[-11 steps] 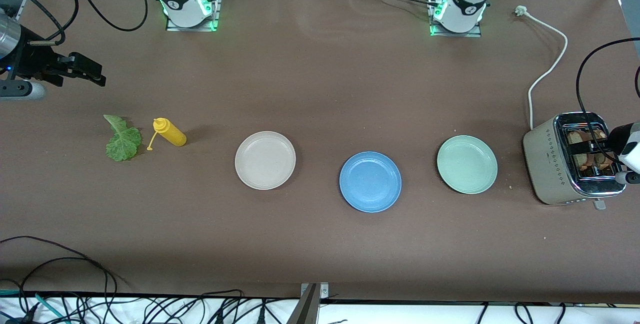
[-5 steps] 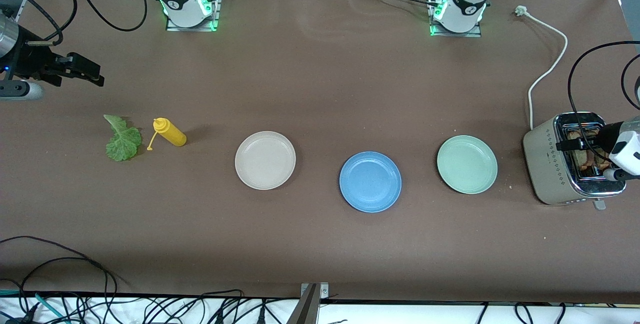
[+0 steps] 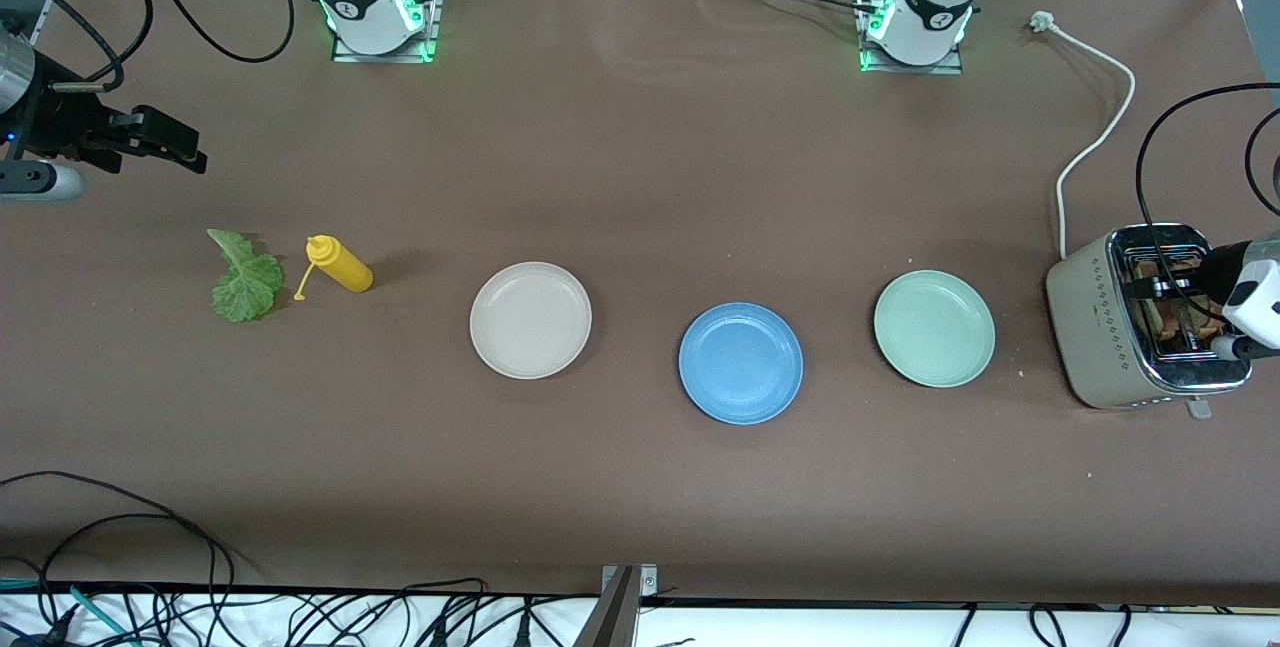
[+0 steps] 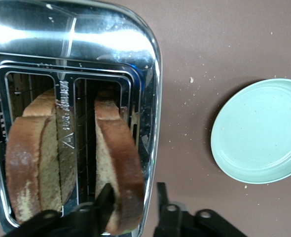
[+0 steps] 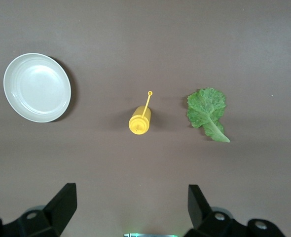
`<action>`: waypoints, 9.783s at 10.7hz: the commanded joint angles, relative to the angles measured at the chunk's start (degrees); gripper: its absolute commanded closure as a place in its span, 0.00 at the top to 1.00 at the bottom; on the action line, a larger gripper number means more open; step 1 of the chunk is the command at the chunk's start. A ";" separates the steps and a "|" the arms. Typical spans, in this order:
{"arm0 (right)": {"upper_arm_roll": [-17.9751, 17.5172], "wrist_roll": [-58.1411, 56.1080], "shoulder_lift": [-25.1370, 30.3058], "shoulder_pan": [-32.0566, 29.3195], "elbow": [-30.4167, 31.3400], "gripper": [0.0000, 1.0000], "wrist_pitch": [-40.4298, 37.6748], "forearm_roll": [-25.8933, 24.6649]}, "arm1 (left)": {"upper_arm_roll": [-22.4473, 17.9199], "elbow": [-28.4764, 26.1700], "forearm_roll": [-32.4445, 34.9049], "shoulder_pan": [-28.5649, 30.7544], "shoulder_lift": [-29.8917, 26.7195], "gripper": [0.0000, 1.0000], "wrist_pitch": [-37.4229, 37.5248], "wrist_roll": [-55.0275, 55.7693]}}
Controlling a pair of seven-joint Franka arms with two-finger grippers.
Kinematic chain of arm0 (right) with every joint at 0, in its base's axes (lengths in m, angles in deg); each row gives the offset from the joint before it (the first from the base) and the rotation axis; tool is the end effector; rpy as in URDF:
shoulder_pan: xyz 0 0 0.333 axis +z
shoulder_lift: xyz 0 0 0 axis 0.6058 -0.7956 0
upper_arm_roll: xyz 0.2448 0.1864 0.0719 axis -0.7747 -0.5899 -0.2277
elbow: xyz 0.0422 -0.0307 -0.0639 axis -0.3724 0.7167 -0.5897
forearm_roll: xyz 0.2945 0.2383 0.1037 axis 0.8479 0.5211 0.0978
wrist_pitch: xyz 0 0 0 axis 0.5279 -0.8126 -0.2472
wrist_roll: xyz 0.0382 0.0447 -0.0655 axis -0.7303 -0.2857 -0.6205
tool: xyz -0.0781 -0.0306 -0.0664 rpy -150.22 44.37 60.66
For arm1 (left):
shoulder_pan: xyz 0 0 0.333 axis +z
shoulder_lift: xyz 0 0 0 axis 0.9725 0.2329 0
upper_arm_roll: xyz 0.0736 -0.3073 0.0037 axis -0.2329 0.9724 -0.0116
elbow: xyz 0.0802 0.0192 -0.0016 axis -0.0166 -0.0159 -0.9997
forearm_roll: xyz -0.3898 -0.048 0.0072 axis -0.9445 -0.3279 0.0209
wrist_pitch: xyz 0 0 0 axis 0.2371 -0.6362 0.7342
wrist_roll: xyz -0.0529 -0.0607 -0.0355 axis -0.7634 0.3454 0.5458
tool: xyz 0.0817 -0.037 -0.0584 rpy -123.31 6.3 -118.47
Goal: Make sandwich in blue plate with both arms
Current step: 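Close the left gripper on the bread slice in the toaster, then lift the bread slice up out of the toaster with the left gripper, then carry the bread slice over the blue plate with the left gripper, then lower the bread slice onto the blue plate with the left gripper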
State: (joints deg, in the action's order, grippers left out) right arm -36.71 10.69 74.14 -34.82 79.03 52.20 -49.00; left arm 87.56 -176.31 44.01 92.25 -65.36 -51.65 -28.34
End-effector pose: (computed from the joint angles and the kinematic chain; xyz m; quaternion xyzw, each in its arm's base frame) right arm 0.5610 0.0220 0.6055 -0.9990 0.0017 0.0435 0.0132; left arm 0.6195 0.1891 0.3707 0.9904 0.0838 -0.1093 0.0125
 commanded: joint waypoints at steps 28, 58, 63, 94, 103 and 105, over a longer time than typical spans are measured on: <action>1.01 -0.92 0.32 -0.53 0.50 1.00 0.35 0.57 | 1.57 11.60 0.87 -9.37 -12.98 0.00 26.67 2.83; 0.58 -0.83 -2.66 0.43 1.82 1.00 -4.66 0.83 | 7.11 0.59 -44.13 -33.65 10.65 0.00 -25.10 12.33; 0.57 -0.74 -2.67 1.23 2.08 1.00 -4.13 0.92 | 7.11 1.47 -44.13 -33.65 13.28 0.00 -27.12 10.32; 0.66 -0.74 -4.16 1.14 1.82 1.00 -1.93 3.47 | 10.27 2.97 -43.51 -27.59 15.22 0.00 -26.42 2.58; 0.75 -0.74 -4.68 1.14 1.73 1.00 -1.93 3.38 | 10.36 3.41 -43.51 -27.23 13.37 0.00 -18.95 8.82; 0.75 -0.74 -4.60 1.14 1.73 1.00 -2.02 3.47 | 10.45 3.50 -43.95 -27.32 13.99 0.00 -19.04 8.90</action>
State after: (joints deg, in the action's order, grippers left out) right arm -36.14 10.44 69.21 -33.54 80.38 49.89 -46.59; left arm 97.91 -172.88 1.54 65.03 -51.71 -71.22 -19.64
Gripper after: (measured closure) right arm 0.000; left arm 0.912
